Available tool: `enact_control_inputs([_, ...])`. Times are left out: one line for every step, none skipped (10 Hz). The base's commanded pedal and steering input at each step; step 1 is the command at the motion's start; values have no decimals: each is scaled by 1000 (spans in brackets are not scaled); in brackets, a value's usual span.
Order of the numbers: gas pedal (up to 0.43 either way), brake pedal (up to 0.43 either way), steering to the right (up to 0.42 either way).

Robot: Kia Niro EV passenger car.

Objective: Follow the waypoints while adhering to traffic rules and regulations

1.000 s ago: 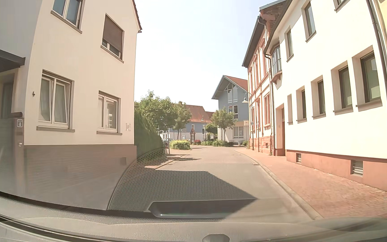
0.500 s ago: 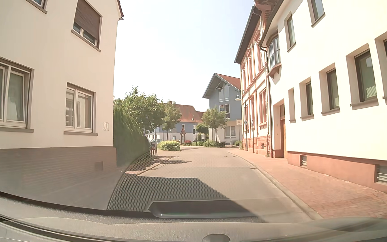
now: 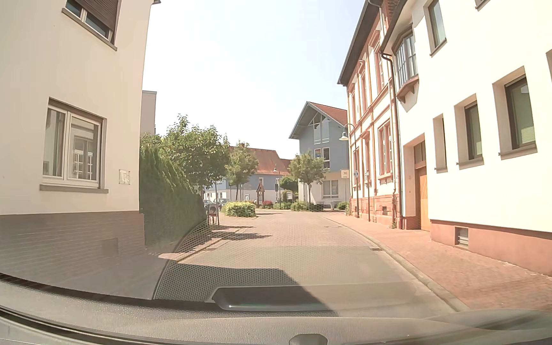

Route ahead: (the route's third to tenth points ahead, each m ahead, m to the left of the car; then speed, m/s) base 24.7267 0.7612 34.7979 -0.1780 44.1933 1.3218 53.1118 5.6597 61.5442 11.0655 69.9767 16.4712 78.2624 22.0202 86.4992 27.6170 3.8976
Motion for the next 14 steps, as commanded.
enact_control_inputs([138, 0, 15])
enact_control_inputs([138, 0, 18])
enact_control_inputs([150, 0, 19])
enact_control_inputs([150, 0, 21])
enact_control_inputs([150, 0, 25])
enact_control_inputs([150, 0, 31])
enact_control_inputs([150, 0, 35])
enact_control_inputs([150, 0, 37])
enact_control_inputs([150, 0, 42])
enact_control_inputs([150, 0, 47])
enact_control_inputs([150, 0, 49])
enact_control_inputs([150, 0, 53])
enact_control_inputs([150, 0, 61])
enact_control_inputs([150, 0, 69])
